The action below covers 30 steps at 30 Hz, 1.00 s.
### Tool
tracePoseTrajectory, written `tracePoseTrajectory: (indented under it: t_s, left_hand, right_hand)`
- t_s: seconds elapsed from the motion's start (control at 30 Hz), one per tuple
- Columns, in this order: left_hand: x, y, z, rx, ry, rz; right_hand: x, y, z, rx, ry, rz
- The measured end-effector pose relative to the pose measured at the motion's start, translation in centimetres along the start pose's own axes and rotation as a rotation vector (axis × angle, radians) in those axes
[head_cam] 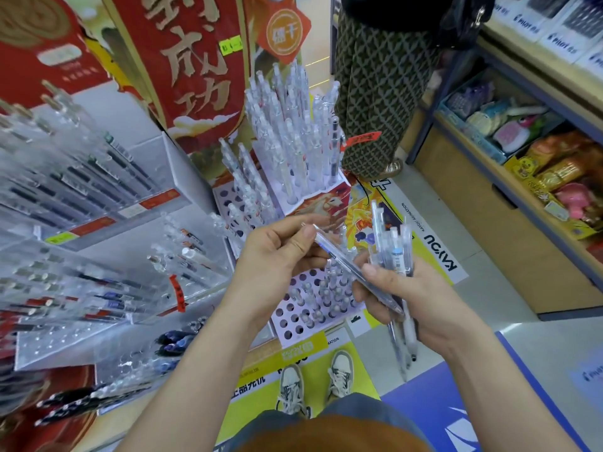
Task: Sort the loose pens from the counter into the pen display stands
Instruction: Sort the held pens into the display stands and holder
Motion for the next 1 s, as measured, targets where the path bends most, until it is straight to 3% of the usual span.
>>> tracePoseTrajectory:
  t_s: [0.13,0.37,0.53,0.67,1.0]
  left_hand:
    - [-2.3,0.9,-1.3,0.064,0.085,-0.155]
    - [-9.1,5.5,-6.7,0.299,0.144,-0.307]
    - [-19.6,10.0,-12.0,0.569,0.074,-0.507]
    - [-25.6,11.5,-13.3,0.645,-0.149,-0.624]
    - [-26.0,6.8,-11.4,0.62,-0.509,-0.535]
  right_hand:
    - [1.9,0.0,-0.2,0.006,0.027,0.107]
    - [7.4,-0.5,-0.4,0.031,-0.017,0.057]
    - [12.5,-0.6,-0.8,-0.048,0.108,0.047]
    - [15.9,-0.8,-1.7,-0.078,0.111,-0.018]
    - [18.4,-0.8,-3.2,-0.099,0.101,-0.19]
Point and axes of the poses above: each hand's wrist, its own y-axis away from the middle knuckle, its own x-axis out of the palm, z = x × y, the point moved 9 cm from there along -y, towards the middle knuckle, and after that the axes turned 8 degrees about -z, right-handed, at the moved point
